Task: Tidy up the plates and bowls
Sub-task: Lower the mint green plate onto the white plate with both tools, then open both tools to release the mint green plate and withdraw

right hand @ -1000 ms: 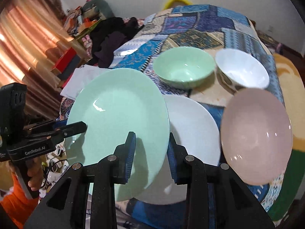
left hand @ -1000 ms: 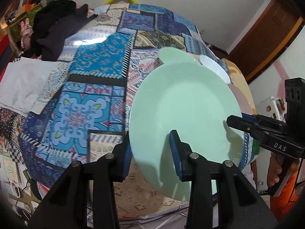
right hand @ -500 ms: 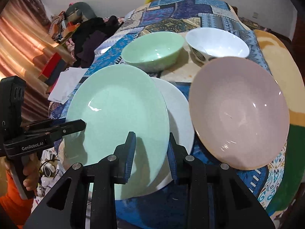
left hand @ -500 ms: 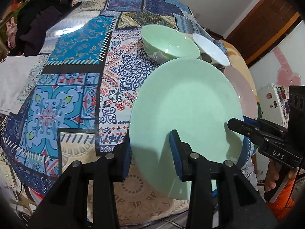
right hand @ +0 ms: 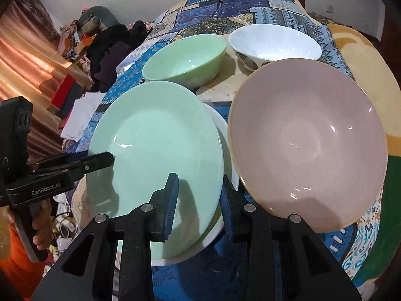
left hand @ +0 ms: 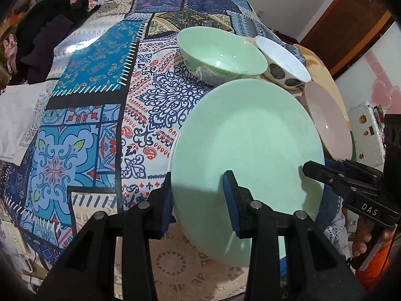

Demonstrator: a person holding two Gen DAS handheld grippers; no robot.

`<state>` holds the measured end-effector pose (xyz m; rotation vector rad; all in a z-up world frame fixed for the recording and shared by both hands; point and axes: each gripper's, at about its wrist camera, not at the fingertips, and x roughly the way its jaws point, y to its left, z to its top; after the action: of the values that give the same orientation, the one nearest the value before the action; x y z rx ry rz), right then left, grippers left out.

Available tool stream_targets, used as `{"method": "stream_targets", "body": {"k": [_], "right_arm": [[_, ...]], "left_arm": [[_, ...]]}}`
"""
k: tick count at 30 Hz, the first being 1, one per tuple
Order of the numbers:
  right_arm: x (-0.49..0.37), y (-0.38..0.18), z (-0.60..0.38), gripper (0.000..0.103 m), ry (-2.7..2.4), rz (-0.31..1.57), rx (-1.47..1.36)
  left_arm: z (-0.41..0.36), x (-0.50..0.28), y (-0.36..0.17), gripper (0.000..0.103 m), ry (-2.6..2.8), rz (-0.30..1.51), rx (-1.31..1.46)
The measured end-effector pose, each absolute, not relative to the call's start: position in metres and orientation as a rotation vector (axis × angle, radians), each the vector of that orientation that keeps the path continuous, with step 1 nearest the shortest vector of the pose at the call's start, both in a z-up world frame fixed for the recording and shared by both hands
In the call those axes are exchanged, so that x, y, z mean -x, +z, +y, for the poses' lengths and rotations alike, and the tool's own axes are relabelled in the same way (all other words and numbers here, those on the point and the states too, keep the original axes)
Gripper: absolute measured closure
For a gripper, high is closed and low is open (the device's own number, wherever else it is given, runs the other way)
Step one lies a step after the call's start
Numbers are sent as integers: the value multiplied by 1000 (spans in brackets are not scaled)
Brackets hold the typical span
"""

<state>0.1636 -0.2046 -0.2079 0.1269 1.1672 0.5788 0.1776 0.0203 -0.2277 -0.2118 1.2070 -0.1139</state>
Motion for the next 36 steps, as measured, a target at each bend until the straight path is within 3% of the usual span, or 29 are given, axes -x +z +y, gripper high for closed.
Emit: {"method": "stream_targets", "body": {"k": [36], "right_arm": [[-158, -203, -197, 72, 577, 1148, -53]], "left_arm": [[18, -176, -228, 65, -98, 1186, 151]]}}
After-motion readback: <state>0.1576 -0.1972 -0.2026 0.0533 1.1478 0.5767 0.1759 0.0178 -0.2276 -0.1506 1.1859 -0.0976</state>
